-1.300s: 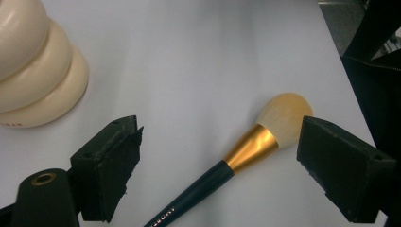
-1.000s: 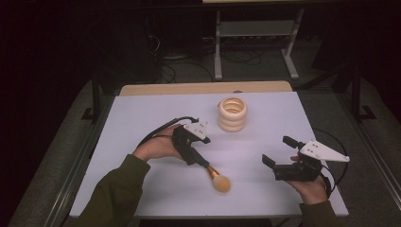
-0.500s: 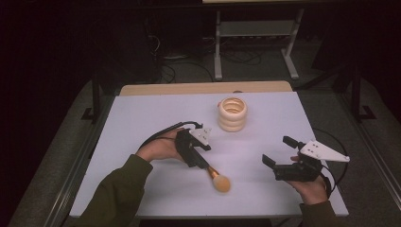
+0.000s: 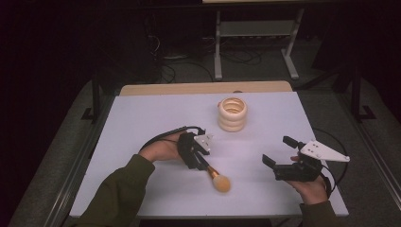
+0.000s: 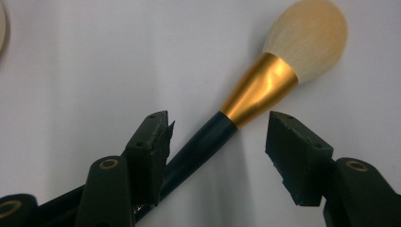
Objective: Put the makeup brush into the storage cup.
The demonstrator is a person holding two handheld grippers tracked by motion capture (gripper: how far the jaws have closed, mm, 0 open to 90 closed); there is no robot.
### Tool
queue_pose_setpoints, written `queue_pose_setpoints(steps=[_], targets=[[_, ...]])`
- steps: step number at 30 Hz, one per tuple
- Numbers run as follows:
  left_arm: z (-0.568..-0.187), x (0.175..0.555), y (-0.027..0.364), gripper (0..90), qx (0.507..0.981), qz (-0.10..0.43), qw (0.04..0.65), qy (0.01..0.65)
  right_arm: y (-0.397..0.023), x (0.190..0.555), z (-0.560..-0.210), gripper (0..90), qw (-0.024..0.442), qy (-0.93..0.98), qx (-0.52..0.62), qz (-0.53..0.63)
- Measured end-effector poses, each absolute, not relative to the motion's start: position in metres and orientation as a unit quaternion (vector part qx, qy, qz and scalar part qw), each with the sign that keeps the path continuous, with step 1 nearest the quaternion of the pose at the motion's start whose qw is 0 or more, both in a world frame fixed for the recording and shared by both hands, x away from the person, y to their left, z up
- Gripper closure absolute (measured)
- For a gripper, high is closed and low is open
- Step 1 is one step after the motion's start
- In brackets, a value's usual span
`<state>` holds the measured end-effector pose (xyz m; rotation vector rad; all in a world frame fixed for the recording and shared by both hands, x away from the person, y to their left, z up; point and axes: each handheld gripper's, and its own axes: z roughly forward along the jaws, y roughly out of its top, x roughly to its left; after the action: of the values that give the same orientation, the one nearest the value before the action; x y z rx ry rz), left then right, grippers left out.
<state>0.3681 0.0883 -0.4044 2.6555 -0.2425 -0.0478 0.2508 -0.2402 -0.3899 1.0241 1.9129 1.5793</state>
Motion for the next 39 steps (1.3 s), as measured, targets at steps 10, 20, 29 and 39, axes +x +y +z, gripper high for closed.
queue_pose_setpoints(steps=[10,20,29,39], targets=[[-0.41,0.367,0.083,46.2,0.97,-0.005,0.214,-0.111,-0.24,0.251,-0.39,0.0,0.227,0.694,0.371,0.573],[-0.414,0.366,0.081,51.6,0.971,-0.004,0.207,-0.119,-0.241,0.251,-0.39,0.0,0.228,0.694,0.371,0.573],[-0.414,0.367,0.082,53.4,0.97,-0.006,0.211,-0.121,-0.241,0.251,-0.39,0.0,0.228,0.695,0.371,0.573],[-0.418,0.366,0.081,57.3,0.972,-0.008,0.198,-0.127,-0.241,0.251,-0.39,0.0,0.229,0.694,0.371,0.573]])
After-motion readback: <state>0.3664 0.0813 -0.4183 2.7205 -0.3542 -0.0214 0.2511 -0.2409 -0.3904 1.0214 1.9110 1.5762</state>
